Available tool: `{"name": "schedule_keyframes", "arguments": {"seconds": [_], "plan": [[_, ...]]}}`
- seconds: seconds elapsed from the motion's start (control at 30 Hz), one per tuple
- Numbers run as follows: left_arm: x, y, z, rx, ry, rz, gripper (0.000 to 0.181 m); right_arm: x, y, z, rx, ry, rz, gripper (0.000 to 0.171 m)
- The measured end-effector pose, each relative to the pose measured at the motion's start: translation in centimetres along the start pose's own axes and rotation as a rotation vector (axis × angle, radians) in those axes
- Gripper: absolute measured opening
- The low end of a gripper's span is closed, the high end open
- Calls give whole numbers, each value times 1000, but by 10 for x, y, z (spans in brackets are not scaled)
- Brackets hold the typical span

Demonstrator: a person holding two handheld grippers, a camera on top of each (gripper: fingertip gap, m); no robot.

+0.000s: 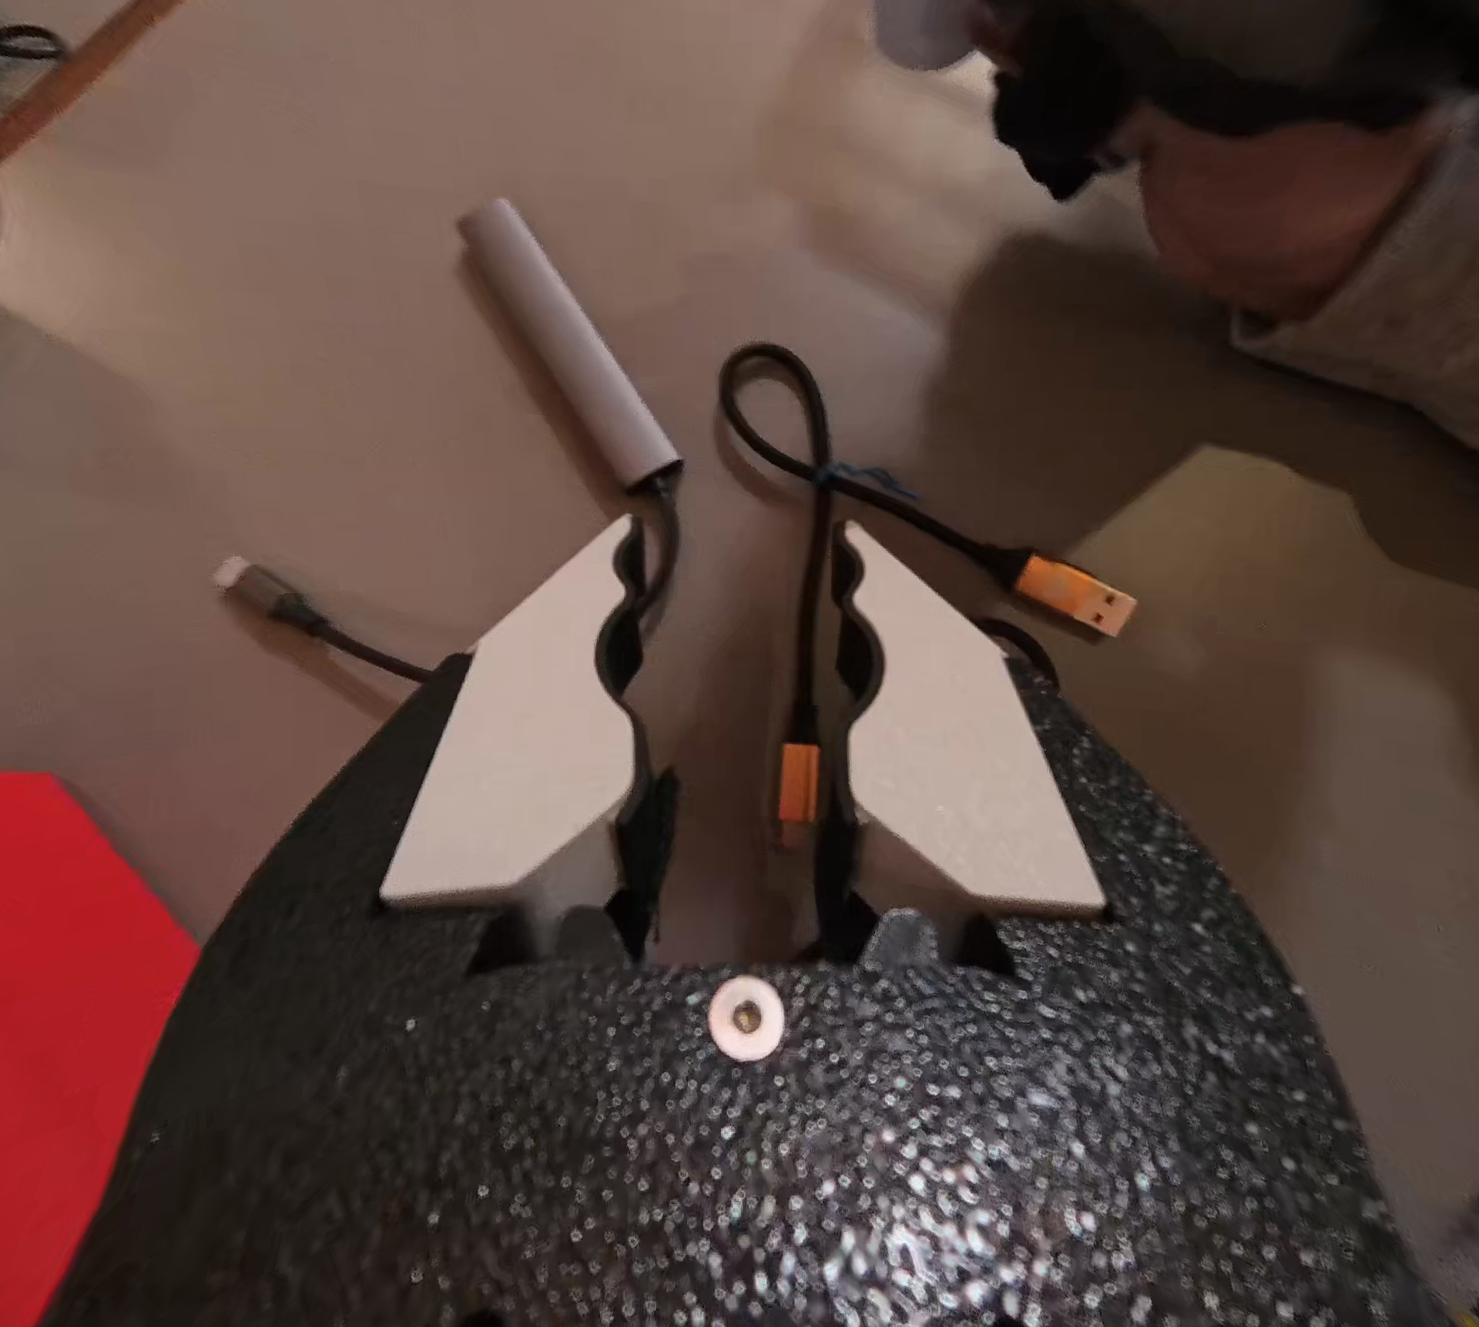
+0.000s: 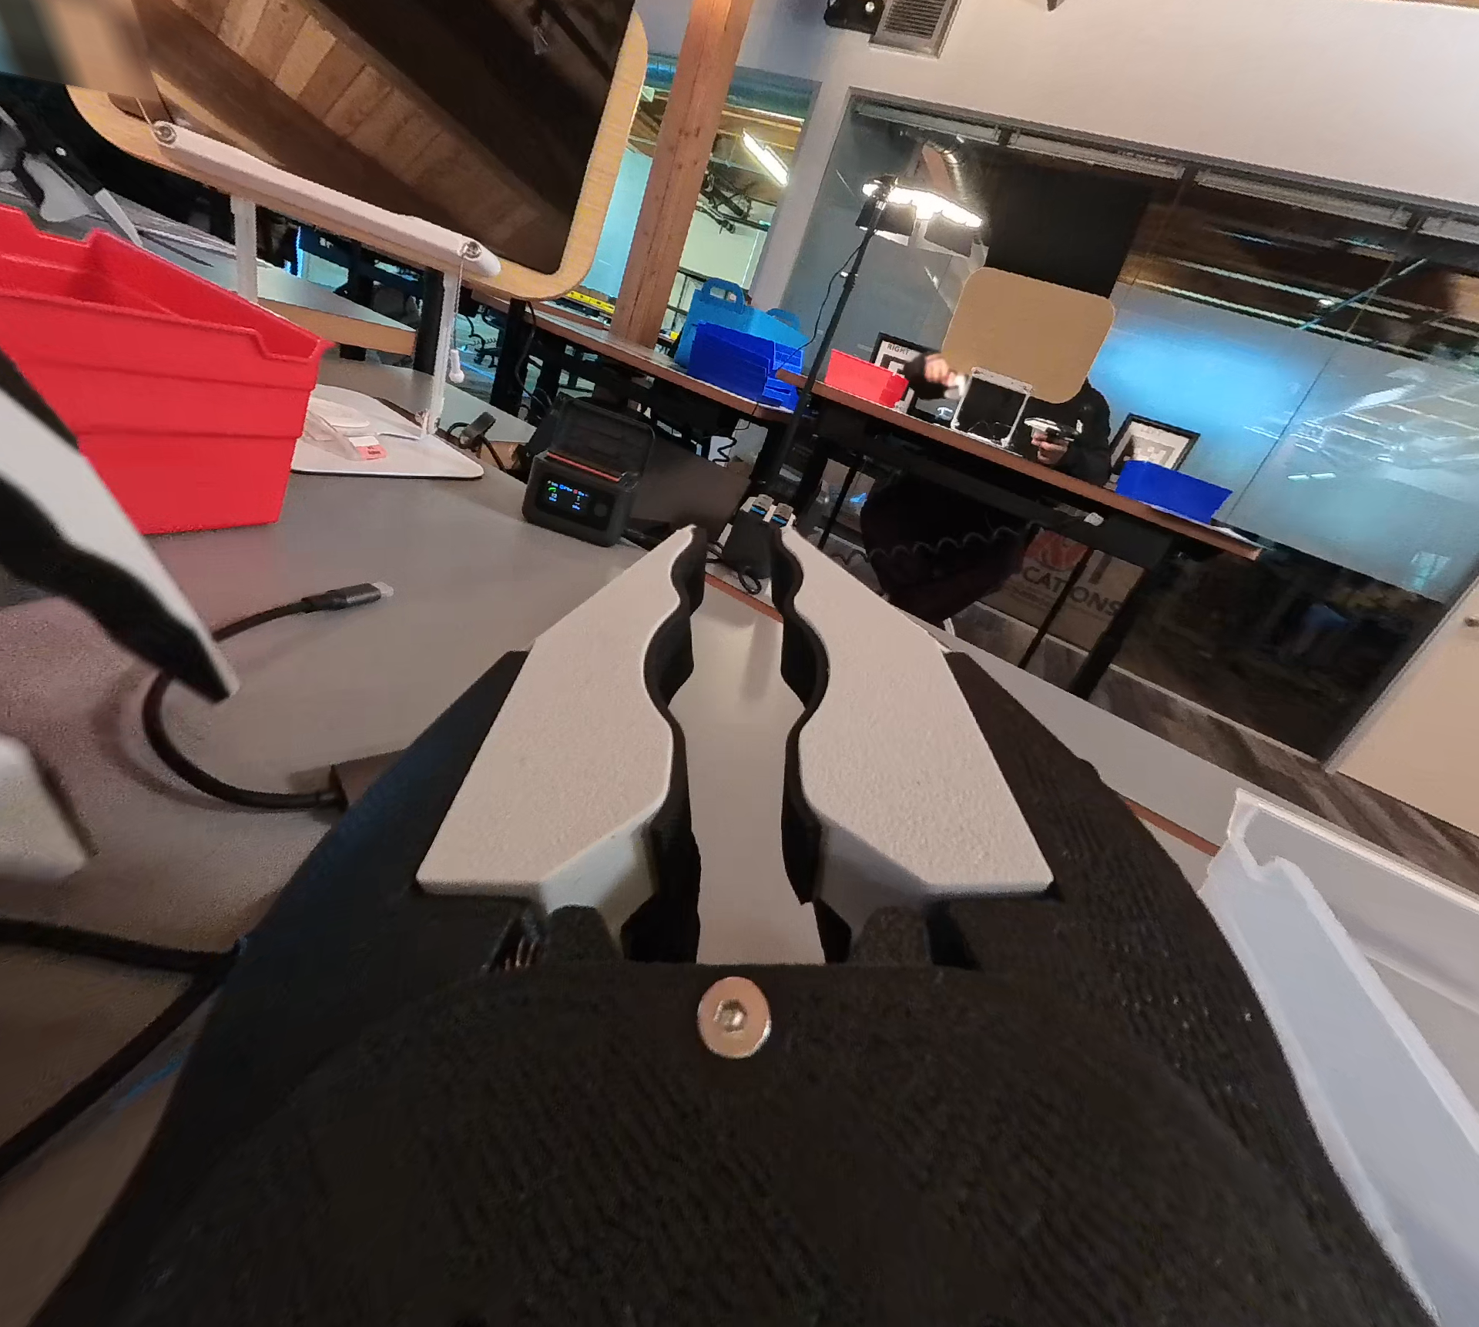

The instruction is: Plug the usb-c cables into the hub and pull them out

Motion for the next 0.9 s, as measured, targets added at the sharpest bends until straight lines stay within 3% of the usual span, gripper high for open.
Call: {"name": "schedule_keyframes", "arguments": {"seconds": [0.13,0.3,0.4,0.6,0.67,0.77,0.9], "plan": [[3,15,1,37,10,21,35,0,1,0,3,4,9,15],[-8,5,5,-63,36,7,33,2,-1,0,1,1,3,15],[-10,8,-2,-22,74,8,34,2,1,-1,7,3,5,15],[-2,18,-41,-64,147,219,47,4,2,-1,15,5,18,15],[1,22,-52,-102,142,301,43,4,2,-1,16,7,15,15],[3,28,-62,-69,140,288,31,4,1,-1,23,16,4,15],[5,27,-64,-56,155,187,28,-2,1,-4,51,64,-31,20]]}}
Point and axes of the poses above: each gripper's, where its closed fingertips meet, z back along the fingers, x out of its top, y = z × x across the jaws, the point moved 6 cm from there along z, back along the fingers, and after that the axes turned 11 degrees about x, right-handed, at the moved point
